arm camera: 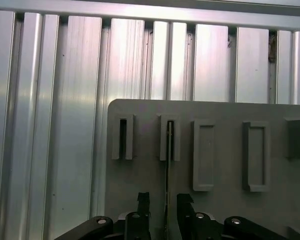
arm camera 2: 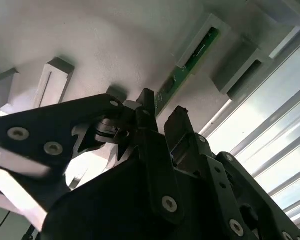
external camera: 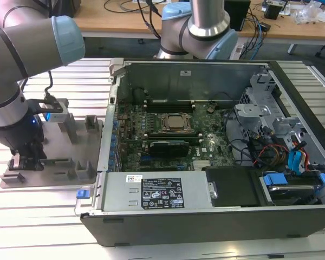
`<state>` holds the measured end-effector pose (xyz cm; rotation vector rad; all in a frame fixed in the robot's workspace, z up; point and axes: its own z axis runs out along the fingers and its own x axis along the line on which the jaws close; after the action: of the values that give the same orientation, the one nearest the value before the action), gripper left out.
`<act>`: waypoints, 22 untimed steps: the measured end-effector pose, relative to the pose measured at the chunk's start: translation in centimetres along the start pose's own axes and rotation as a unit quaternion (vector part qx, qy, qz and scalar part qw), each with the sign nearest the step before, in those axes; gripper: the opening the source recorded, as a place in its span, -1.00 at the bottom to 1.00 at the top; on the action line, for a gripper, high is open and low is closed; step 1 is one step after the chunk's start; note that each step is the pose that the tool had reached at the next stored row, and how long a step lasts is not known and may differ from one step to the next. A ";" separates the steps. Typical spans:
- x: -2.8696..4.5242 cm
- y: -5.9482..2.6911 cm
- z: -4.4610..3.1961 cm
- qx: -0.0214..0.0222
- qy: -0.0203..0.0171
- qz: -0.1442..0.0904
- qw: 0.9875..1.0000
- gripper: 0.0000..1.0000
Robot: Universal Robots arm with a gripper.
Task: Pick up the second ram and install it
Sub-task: 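Pick up the second ram and move it above second insertion slot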
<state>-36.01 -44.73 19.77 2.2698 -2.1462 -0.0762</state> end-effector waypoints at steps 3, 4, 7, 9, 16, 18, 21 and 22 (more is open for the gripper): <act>0.00 0.00 0.00 0.000 0.000 0.000 1.000 -0.69; 0.00 0.00 0.00 0.000 0.000 0.000 1.000 -0.72; 0.00 0.00 0.00 0.000 -0.001 0.000 1.000 -0.72; 0.00 0.00 0.00 0.000 -0.001 0.000 1.000 -0.72; 0.00 0.00 0.00 0.001 -0.002 0.053 0.999 -0.72; 0.00 0.00 0.00 0.001 -0.002 0.064 0.998 -0.72; 0.00 0.00 -0.01 0.001 -0.002 0.063 0.998 -0.72; 0.01 0.01 -0.11 0.001 -0.002 0.063 0.998 -0.72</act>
<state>-36.02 -44.74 19.88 2.1304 -2.2871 -0.0762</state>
